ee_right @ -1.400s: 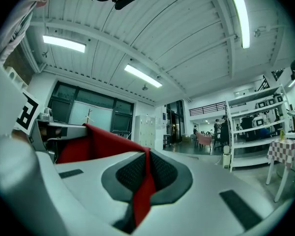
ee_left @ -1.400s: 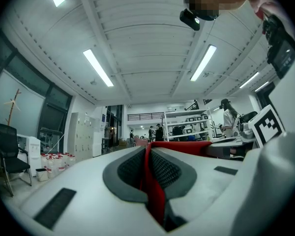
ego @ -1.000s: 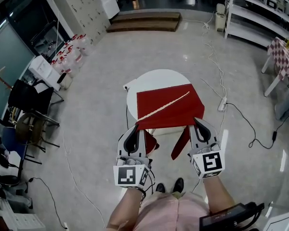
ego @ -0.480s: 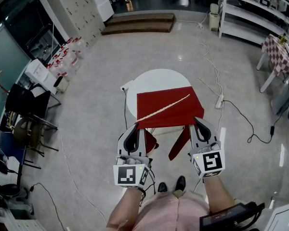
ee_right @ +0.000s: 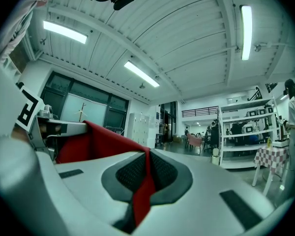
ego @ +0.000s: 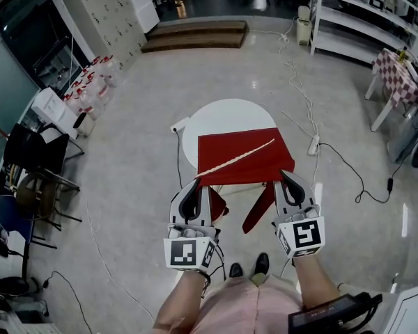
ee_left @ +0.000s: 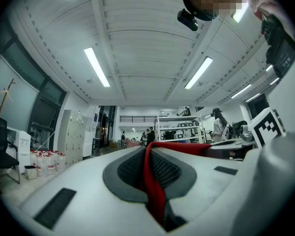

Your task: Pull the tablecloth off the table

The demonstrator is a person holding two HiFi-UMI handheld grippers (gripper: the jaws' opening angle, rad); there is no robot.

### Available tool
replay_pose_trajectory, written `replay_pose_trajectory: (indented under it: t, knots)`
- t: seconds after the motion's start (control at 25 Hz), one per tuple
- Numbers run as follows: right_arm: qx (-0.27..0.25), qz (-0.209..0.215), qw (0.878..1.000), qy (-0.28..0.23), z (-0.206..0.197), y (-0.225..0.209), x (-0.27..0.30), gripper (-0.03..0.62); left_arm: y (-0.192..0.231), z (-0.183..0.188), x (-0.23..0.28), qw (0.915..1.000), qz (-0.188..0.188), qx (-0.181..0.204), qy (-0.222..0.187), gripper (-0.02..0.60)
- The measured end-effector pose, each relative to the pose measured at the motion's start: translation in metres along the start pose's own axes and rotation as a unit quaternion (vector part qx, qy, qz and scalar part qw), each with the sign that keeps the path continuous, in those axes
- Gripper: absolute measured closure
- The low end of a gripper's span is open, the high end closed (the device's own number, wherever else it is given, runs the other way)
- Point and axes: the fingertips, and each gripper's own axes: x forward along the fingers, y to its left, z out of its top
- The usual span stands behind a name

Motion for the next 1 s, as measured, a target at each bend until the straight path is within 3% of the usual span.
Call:
replay_pose_trajectory:
  t: [0.4,1.0]
  knots:
    - [-0.007,-0.018,1.000,0.000,0.000,-0.012,-0.002,0.571,-0.008,-0.001,0.012,0.9998,-0.018,-0.006,-0.007,0.540]
    - [-0.013,-0.056,0.998,-0.001,0.004,0.054,-0.023,0.571,0.030,0.004,-0.036,0.9981,-0.058,-0.009,-0.015,0.540]
